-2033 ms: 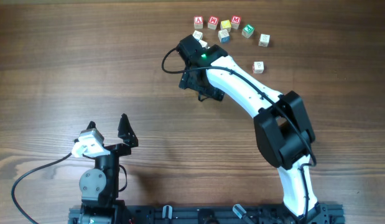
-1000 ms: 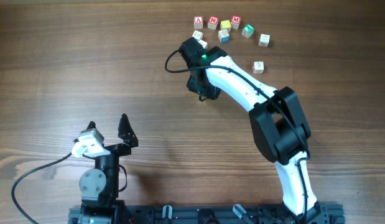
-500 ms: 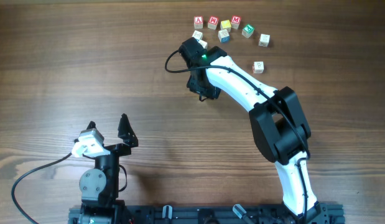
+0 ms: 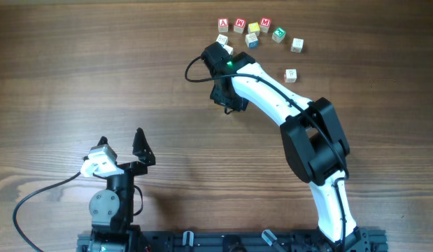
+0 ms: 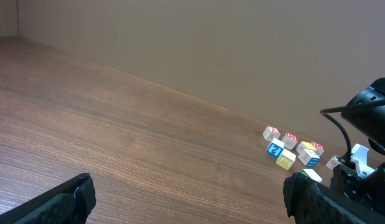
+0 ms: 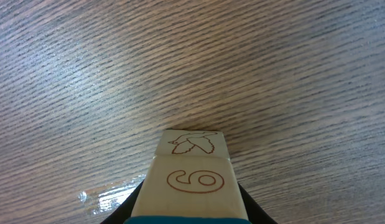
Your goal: Form a tower
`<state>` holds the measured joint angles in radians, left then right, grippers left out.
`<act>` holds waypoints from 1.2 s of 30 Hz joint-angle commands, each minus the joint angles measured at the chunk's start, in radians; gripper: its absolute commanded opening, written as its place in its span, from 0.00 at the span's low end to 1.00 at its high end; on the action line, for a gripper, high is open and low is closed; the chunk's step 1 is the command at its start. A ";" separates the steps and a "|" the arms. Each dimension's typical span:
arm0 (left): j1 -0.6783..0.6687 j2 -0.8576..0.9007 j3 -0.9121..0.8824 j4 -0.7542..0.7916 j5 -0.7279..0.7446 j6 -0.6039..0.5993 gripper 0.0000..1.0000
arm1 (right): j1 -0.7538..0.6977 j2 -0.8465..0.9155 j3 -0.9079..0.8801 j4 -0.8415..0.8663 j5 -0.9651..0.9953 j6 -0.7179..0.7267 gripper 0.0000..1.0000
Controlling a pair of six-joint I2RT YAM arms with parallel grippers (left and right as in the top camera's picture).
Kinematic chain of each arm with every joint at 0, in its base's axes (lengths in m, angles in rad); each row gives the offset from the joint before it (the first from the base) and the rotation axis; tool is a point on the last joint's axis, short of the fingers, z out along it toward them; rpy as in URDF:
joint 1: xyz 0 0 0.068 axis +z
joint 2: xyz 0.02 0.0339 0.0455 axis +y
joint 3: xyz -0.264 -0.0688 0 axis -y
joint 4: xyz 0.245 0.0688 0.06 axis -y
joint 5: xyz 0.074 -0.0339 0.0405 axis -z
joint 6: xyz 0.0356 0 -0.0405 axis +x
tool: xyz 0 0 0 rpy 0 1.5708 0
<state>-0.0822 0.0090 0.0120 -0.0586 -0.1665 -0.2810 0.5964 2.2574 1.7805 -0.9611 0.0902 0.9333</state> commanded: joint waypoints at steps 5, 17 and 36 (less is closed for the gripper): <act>0.006 -0.002 -0.006 0.003 -0.006 0.019 1.00 | -0.026 0.016 -0.006 -0.004 -0.053 -0.119 0.28; 0.006 -0.002 -0.006 0.003 -0.006 0.019 1.00 | -0.047 0.016 0.017 -0.016 -0.084 -0.262 0.28; 0.006 -0.002 -0.006 0.003 -0.006 0.019 1.00 | -0.047 0.009 0.021 -0.012 -0.066 -0.304 0.56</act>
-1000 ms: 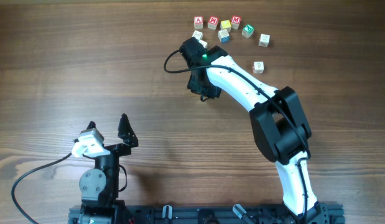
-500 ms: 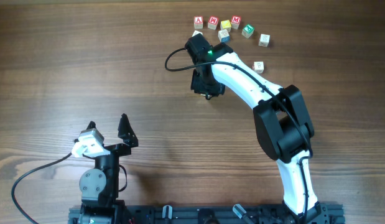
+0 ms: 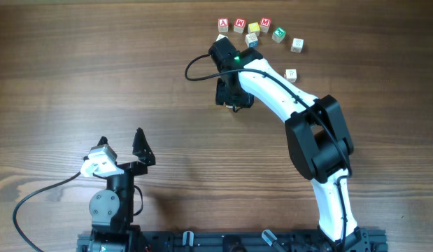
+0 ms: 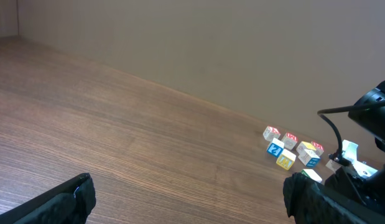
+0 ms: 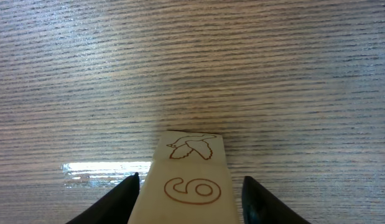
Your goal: Form a tower
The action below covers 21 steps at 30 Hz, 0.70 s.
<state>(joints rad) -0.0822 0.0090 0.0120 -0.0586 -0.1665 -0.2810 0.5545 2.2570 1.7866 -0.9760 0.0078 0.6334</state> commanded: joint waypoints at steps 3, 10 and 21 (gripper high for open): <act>0.006 -0.002 -0.006 0.003 -0.006 0.019 1.00 | -0.005 0.008 0.014 0.003 0.017 -0.004 0.66; 0.006 -0.002 -0.006 0.003 -0.006 0.019 1.00 | -0.005 -0.030 0.043 -0.007 0.005 -0.002 0.99; 0.006 -0.002 -0.006 0.003 -0.006 0.019 1.00 | -0.005 -0.311 0.056 -0.060 0.076 -0.002 1.00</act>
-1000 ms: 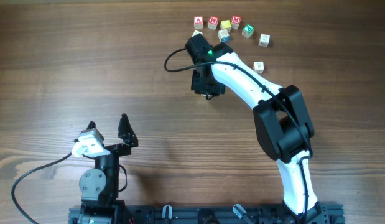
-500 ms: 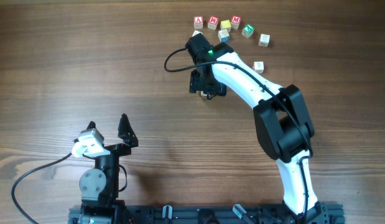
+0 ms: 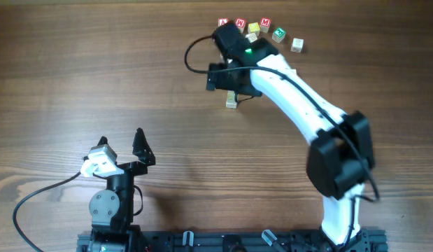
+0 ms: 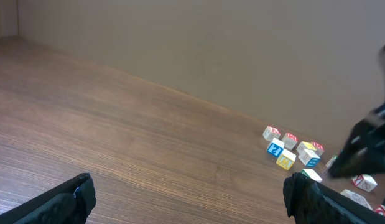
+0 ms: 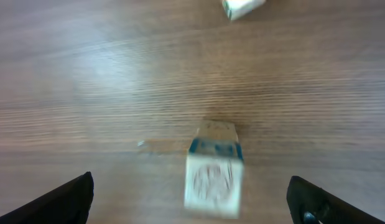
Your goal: Form a tower
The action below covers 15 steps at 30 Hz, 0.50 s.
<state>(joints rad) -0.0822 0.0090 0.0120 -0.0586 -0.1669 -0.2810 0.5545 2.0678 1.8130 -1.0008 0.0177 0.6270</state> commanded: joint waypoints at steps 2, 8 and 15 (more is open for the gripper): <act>0.006 -0.002 -0.006 0.003 -0.006 0.019 1.00 | -0.005 -0.215 0.029 -0.092 0.097 0.004 0.99; 0.006 -0.002 -0.006 0.003 -0.006 0.019 1.00 | -0.005 -0.478 0.029 -0.181 0.175 0.002 1.00; 0.006 -0.002 -0.006 0.003 -0.006 0.019 1.00 | -0.005 -0.709 0.029 -0.285 0.188 -0.156 1.00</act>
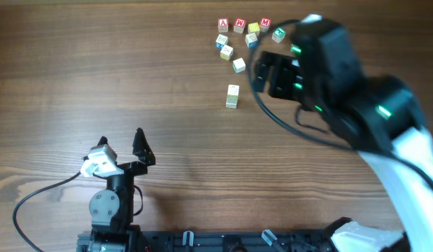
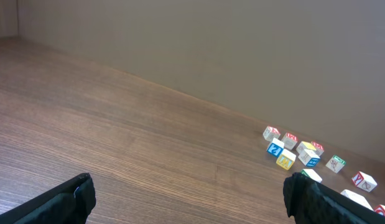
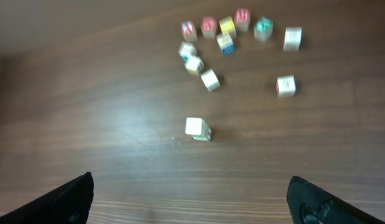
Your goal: Form a tower
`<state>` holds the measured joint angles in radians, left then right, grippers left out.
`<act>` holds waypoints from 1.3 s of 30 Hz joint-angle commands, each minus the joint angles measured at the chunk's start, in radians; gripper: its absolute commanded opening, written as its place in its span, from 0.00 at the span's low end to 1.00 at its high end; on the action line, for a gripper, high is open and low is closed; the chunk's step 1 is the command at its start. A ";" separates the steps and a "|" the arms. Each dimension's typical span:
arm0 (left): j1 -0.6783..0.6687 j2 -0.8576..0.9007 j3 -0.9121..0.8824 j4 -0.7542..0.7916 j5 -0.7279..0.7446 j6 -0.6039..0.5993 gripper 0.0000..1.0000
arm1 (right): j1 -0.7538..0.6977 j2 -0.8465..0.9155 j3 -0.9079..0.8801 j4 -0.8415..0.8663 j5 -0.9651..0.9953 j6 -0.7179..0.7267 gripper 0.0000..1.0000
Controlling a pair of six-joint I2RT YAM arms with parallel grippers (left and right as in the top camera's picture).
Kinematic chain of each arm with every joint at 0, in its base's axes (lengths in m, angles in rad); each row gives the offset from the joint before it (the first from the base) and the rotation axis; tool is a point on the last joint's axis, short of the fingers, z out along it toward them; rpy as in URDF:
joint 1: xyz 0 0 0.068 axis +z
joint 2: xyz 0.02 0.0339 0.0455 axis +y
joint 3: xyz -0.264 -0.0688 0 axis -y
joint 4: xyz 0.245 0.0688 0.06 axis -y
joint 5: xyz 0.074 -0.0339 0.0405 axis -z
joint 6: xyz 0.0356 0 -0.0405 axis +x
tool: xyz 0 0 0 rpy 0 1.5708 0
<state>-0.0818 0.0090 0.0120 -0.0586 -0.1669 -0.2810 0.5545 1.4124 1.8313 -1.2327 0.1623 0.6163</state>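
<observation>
A short pale stack [image 1: 232,96], which looks two blocks high, stands alone on the wooden table [image 1: 97,63]; the right wrist view shows it as a white block [image 3: 197,129]. My right gripper [image 1: 275,73] hangs open high above the table, right of the stack, with nothing between its fingers [image 3: 74,199]. Far back at the near edge, my left gripper [image 1: 122,143] rests open and empty, its fingertips [image 2: 74,196] at the bottom corners of its own view.
Several loose letter blocks [image 1: 247,31] lie in a cluster at the far side, with one white block [image 1: 238,65] closest to the stack. The right wrist view shows two more blocks [image 3: 285,84] to the right, hidden overhead by the arm.
My right gripper, then open just above the stack, now hangs far higher and to the right, so its view takes in all the blocks. The stack has not moved.
My right gripper was shut on a pale block marked 6, low over the table left of the cluster. Then its jaws stood apart on either side of that block. Then it was above the freed stack, and now high up. The left arm stayed still.
</observation>
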 commanded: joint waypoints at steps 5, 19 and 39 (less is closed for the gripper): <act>0.005 -0.002 -0.006 0.003 -0.006 0.019 1.00 | -0.005 -0.172 0.010 -0.156 0.352 -0.086 1.00; 0.005 -0.002 -0.006 0.003 -0.006 0.019 1.00 | -0.070 -0.224 -0.073 0.013 0.480 -0.119 1.00; 0.005 -0.002 -0.006 0.003 -0.006 0.019 1.00 | -0.014 -0.189 -0.335 0.380 0.149 -0.303 1.00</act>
<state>-0.0822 0.0090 0.0120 -0.0586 -0.1665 -0.2810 0.4572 1.1908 1.5028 -0.8673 0.3061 0.3706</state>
